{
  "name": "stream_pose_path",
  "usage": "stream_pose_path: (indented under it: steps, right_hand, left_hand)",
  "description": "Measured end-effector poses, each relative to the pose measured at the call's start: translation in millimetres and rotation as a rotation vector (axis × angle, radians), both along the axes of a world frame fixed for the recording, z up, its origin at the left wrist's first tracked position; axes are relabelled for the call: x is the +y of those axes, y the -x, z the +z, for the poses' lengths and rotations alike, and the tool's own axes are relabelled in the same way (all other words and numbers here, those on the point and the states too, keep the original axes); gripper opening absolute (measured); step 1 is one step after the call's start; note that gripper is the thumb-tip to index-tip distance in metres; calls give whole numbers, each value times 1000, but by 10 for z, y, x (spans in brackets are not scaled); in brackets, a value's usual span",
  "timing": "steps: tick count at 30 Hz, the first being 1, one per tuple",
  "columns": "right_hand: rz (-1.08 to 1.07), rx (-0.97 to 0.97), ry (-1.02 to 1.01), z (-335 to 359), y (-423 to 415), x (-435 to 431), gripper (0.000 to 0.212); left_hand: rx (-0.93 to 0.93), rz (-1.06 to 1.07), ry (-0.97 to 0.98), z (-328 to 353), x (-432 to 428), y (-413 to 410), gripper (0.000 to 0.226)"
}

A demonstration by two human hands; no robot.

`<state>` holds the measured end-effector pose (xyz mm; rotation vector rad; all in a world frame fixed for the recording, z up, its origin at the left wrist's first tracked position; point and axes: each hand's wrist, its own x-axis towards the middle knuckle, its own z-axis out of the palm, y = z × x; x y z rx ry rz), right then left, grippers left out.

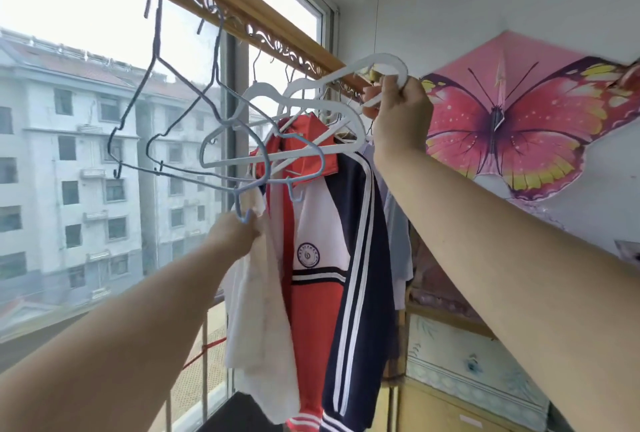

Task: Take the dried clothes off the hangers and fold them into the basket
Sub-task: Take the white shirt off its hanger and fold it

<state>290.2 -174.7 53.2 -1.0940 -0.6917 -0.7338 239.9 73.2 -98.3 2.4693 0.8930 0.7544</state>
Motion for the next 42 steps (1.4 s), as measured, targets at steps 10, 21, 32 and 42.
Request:
stream_pose_path:
  steps: [10,21,32,42]
  right_hand:
    - [217,164,83,-510,-125,120,22]
    - [340,537,401,-1546,-71,0,15]
    - [316,550,1076,-2378,-106,-188,31]
    - [199,589,1112,-2684,-197,-472,15]
  left_hand:
    - [-61,-129,345,-30,-539,11,37]
    - [-57,-302,837,-488,-683,58,44]
    - [-338,-524,1225,-793,-1238,140,31]
    - [-241,-515,1017,-1215,-1315,146,42]
